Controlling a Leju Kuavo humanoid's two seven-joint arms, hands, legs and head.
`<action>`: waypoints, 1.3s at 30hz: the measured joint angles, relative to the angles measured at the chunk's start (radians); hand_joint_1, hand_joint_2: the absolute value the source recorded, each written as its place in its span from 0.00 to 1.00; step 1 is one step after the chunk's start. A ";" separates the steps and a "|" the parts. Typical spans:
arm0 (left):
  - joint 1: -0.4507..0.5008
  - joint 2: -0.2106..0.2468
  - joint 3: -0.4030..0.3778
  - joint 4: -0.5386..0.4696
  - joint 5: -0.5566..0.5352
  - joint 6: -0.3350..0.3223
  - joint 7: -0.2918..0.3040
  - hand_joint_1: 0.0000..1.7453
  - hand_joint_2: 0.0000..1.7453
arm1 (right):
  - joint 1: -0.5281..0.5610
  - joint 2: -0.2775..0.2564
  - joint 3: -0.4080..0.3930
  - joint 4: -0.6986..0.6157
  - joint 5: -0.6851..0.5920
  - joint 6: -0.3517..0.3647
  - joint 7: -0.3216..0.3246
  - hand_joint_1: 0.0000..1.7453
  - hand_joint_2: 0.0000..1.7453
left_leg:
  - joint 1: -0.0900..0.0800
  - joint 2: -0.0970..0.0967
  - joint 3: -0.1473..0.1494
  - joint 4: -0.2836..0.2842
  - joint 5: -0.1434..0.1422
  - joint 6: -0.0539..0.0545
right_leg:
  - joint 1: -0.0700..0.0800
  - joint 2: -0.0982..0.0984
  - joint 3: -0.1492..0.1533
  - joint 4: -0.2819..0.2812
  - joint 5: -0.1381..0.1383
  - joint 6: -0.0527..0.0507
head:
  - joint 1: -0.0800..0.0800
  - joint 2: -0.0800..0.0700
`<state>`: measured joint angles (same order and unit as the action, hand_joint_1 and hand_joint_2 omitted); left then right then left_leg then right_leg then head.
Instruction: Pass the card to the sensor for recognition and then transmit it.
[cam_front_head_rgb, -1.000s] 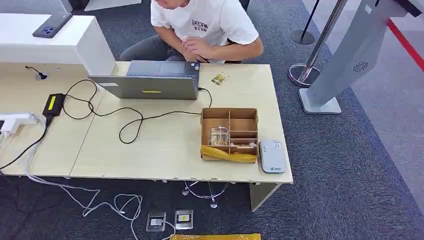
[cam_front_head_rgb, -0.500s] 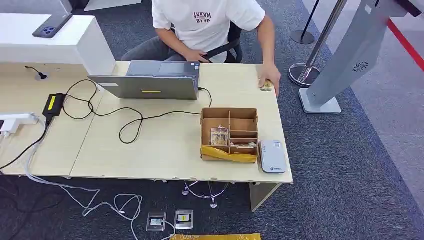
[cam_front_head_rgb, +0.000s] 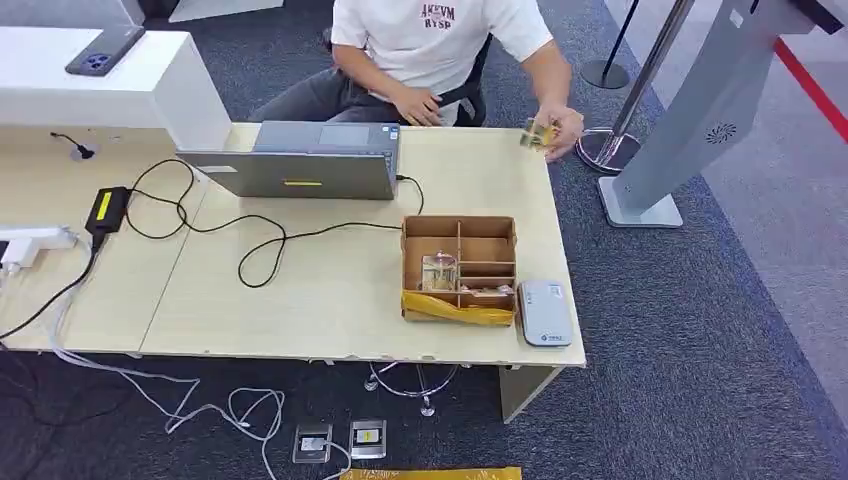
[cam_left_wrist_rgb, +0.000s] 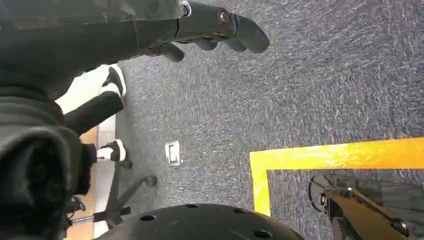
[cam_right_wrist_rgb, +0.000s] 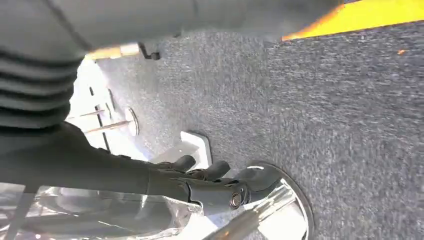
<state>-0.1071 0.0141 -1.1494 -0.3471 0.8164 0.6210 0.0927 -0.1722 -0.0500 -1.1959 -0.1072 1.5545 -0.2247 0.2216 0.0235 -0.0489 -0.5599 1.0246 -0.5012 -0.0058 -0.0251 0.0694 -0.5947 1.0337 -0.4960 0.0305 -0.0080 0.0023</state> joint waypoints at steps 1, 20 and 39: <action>0.000 0.000 -0.003 0.000 0.000 -0.002 0.000 0.00 0.00 | -0.004 -0.006 0.000 0.000 0.000 -0.001 0.002 0.00 1.00 | 0.000 0.000 0.000 0.000 0.000 0.000 | 0.000 0.000 0.000 0.000 0.000 0.000 | 0.001 0.000; -0.008 0.009 -0.020 0.004 -0.013 -0.003 -0.019 0.00 0.00 | -0.053 -0.355 0.131 -0.317 -0.533 0.081 0.317 0.00 1.00 | -0.010 -0.018 0.003 0.001 0.001 0.009 | -0.010 -0.017 0.010 -0.002 -0.005 0.011 | 0.001 0.000; -0.013 0.014 -0.043 0.007 -0.022 -0.013 -0.032 0.00 0.00 | 0.088 -0.625 0.577 -1.046 -0.726 0.125 0.467 0.00 1.00 | -0.012 -0.005 0.003 0.000 -0.001 0.012 | -0.012 -0.007 0.007 0.000 -0.004 0.010 | 0.000 0.000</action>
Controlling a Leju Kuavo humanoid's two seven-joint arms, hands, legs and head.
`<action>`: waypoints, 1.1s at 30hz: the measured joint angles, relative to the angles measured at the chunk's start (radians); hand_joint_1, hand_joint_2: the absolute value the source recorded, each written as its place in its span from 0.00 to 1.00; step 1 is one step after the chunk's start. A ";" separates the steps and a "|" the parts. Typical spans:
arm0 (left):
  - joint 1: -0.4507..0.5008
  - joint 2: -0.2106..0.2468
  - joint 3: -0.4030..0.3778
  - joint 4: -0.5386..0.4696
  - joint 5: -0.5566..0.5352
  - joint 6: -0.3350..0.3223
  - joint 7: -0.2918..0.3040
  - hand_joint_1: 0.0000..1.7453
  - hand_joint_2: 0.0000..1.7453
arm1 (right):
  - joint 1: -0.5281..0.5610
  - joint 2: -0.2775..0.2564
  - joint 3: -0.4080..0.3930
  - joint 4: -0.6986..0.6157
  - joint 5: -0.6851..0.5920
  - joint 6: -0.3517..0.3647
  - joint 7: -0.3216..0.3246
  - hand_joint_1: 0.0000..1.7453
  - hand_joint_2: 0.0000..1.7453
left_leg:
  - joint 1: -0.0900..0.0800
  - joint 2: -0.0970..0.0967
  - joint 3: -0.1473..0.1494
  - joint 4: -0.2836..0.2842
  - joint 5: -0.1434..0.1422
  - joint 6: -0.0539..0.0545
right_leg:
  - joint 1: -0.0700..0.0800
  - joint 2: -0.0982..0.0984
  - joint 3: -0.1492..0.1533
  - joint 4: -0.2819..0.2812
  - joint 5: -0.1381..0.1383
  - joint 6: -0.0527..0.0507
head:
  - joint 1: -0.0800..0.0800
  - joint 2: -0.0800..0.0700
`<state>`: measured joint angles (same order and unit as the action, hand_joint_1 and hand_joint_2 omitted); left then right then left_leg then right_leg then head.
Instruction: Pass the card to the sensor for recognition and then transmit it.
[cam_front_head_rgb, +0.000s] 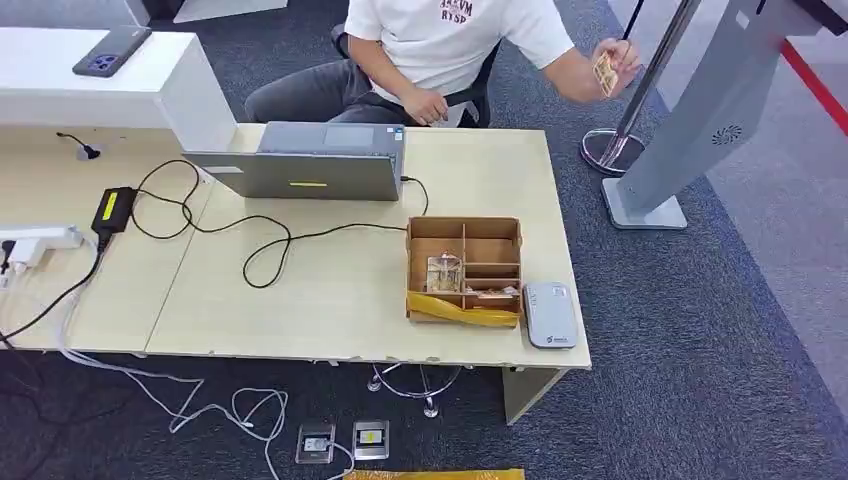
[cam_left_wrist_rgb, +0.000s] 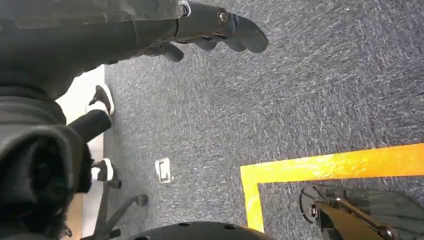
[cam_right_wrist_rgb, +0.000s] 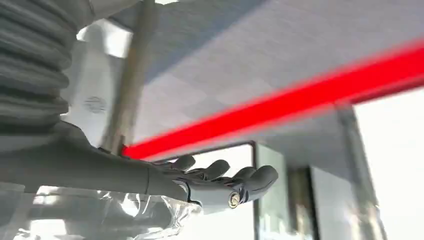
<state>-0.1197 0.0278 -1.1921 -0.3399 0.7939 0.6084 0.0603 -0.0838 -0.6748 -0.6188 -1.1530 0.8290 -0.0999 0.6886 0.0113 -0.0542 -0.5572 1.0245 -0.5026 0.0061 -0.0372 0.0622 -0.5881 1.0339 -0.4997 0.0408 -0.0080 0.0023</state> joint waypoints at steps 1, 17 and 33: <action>0.000 0.000 0.000 0.000 -0.003 0.002 -0.002 0.00 0.00 | -0.002 -0.012 0.008 -0.031 -0.009 0.001 0.000 0.00 1.00 | 0.000 0.000 -0.002 0.000 0.000 0.000 | 0.000 0.000 0.000 0.000 0.000 0.000 | 0.000 0.000; 0.000 -0.001 -0.003 0.001 -0.016 0.011 -0.009 0.00 0.00 | -0.145 -0.113 0.220 -0.401 0.003 0.059 0.003 0.00 1.00 | 0.001 -0.004 -0.003 0.000 0.001 -0.001 | 0.001 -0.003 -0.001 0.000 0.000 0.000 | 0.000 0.000; -0.010 0.003 -0.020 0.001 -0.052 0.020 -0.011 0.00 0.00 | -0.607 -0.115 0.898 -0.437 -0.004 0.029 -0.089 0.00 1.00 | 0.004 -0.009 -0.024 -0.001 0.004 -0.006 | 0.003 -0.006 -0.004 0.004 -0.001 -0.002 | 0.000 0.000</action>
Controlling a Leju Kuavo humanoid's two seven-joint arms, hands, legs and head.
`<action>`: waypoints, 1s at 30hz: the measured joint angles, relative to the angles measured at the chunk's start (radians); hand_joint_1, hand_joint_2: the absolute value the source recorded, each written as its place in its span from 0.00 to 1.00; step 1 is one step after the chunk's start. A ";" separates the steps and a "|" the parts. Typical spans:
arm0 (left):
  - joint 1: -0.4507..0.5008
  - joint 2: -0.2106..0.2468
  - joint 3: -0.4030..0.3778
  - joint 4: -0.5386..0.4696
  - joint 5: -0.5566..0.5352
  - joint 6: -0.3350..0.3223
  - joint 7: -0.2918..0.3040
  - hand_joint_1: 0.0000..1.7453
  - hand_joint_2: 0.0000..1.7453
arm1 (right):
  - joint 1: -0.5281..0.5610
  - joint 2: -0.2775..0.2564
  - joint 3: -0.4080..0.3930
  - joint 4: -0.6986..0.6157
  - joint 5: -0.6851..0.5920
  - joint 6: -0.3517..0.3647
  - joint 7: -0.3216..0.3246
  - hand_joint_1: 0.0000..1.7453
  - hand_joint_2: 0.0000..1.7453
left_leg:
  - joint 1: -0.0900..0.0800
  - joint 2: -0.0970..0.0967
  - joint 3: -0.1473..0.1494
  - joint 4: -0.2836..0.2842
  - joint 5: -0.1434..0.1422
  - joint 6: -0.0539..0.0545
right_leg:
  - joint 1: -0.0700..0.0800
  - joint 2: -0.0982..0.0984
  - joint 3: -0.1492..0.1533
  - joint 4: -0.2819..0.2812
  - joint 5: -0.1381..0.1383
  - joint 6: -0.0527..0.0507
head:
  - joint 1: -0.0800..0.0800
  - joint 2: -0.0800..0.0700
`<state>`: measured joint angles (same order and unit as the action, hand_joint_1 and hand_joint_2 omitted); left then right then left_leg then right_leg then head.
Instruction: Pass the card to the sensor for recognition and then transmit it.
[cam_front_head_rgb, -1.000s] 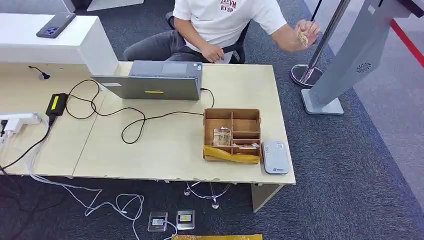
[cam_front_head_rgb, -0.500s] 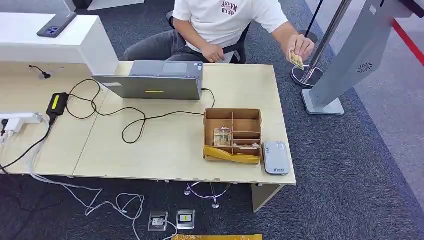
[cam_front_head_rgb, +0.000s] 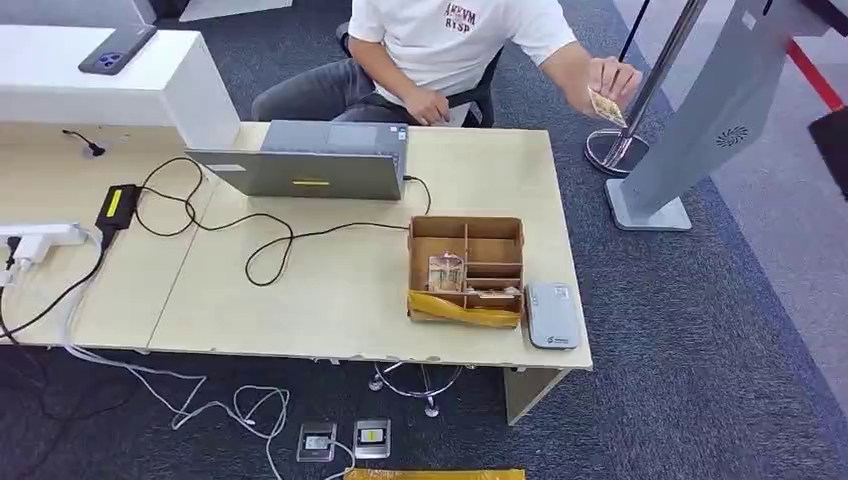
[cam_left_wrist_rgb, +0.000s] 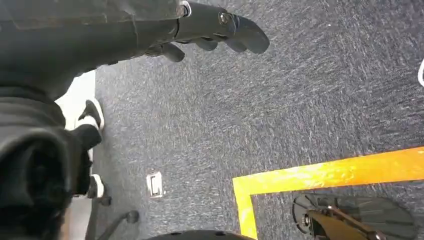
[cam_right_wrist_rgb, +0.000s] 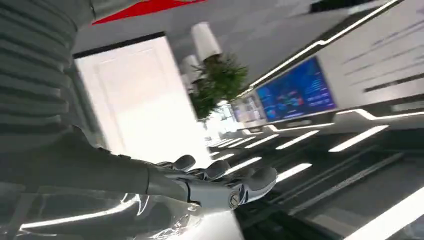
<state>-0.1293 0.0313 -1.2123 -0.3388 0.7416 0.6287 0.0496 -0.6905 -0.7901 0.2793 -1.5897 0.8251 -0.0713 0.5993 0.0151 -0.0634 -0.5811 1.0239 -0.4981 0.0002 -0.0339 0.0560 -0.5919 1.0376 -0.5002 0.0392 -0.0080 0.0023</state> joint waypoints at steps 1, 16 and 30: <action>0.000 0.001 -0.001 0.000 0.000 0.000 0.000 0.00 0.00 | -0.044 0.019 0.069 0.014 0.000 -0.007 -0.007 0.00 1.00 | 0.000 0.000 0.000 0.000 0.000 0.000 | 0.000 0.000 -0.001 0.000 0.000 -0.001 | 0.000 0.000; 0.002 0.006 -0.008 0.000 0.016 -0.002 0.004 0.00 0.00 | -0.303 0.308 0.645 0.285 -0.045 -0.181 -0.125 0.00 1.00 | 0.003 -0.003 0.000 0.000 0.000 -0.002 | 0.003 -0.002 -0.002 0.000 -0.002 -0.004 | 0.001 0.000; 0.008 0.011 -0.026 0.000 0.024 -0.010 0.013 0.00 0.00 | -0.308 0.395 0.747 0.346 -0.018 -0.198 -0.143 0.00 1.00 | 0.003 -0.002 0.017 0.000 0.000 -0.003 | 0.003 -0.002 -0.002 0.000 -0.001 -0.004 | 0.000 0.000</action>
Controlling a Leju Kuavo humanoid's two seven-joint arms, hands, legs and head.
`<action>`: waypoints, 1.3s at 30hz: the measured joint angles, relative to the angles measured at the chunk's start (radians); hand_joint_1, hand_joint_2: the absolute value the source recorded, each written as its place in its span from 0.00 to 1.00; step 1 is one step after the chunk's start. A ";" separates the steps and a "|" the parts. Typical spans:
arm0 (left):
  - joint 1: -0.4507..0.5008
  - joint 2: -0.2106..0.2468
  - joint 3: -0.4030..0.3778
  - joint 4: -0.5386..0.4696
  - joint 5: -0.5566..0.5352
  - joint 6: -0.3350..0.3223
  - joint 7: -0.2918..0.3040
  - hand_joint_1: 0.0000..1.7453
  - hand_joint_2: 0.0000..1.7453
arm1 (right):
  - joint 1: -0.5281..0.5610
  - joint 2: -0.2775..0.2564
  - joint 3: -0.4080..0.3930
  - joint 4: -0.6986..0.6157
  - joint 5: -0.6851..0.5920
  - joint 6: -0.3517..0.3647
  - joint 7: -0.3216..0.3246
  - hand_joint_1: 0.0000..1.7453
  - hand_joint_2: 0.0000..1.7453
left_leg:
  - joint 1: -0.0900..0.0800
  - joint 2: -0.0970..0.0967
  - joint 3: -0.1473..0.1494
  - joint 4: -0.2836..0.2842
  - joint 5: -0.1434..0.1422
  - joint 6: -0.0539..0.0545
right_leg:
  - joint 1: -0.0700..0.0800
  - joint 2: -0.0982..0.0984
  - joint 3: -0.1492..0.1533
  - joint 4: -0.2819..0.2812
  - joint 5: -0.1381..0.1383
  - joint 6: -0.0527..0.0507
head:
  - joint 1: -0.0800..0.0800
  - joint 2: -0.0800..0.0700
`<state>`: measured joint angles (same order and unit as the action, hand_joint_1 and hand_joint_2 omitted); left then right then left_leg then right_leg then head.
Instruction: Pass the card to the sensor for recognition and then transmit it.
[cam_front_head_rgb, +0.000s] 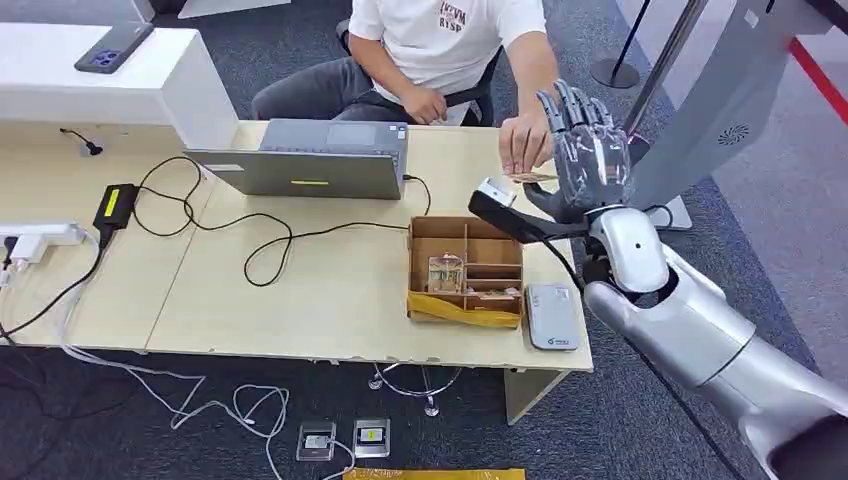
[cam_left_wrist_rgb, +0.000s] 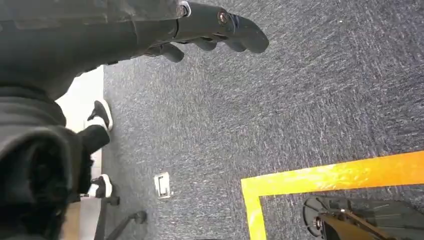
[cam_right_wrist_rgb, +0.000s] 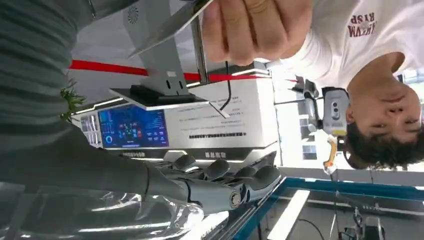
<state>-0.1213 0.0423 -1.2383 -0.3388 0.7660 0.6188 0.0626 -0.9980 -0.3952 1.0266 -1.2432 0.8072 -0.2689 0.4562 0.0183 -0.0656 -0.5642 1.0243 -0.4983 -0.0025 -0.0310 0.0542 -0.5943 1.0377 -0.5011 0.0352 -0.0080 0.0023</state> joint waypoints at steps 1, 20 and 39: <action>0.000 0.000 -0.001 0.000 0.000 0.000 0.000 0.00 0.00 | 0.001 0.001 0.003 0.002 0.008 0.003 0.000 0.00 1.00 | 0.000 0.000 0.000 0.000 0.000 0.000 | 0.000 0.000 0.000 0.000 0.000 0.000 | 0.001 0.000; 0.001 0.001 -0.014 0.000 0.006 0.000 0.000 0.00 0.00 | 0.006 0.008 0.007 0.014 0.012 0.069 -0.008 1.00 1.00 | 0.000 0.001 0.001 0.000 0.001 -0.001 | 0.000 0.000 0.000 0.000 0.001 -0.001 | 0.001 0.000; 0.001 0.001 -0.025 0.000 0.019 0.000 0.000 0.00 0.00 | 0.004 0.023 0.010 0.031 -0.013 0.060 -0.019 1.00 1.00 | 0.000 0.001 0.001 0.000 0.001 -0.001 | 0.000 0.000 0.000 0.000 0.001 -0.001 | 0.001 0.000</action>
<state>-0.1199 0.0431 -1.2631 -0.3388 0.7847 0.6188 0.0629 -0.9940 -0.3723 1.0361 -1.2119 0.7938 -0.2087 0.4368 0.0183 -0.0648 -0.5631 1.0247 -0.4976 -0.0031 -0.0309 0.0544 -0.5944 1.0378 -0.5000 0.0340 -0.0072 0.0023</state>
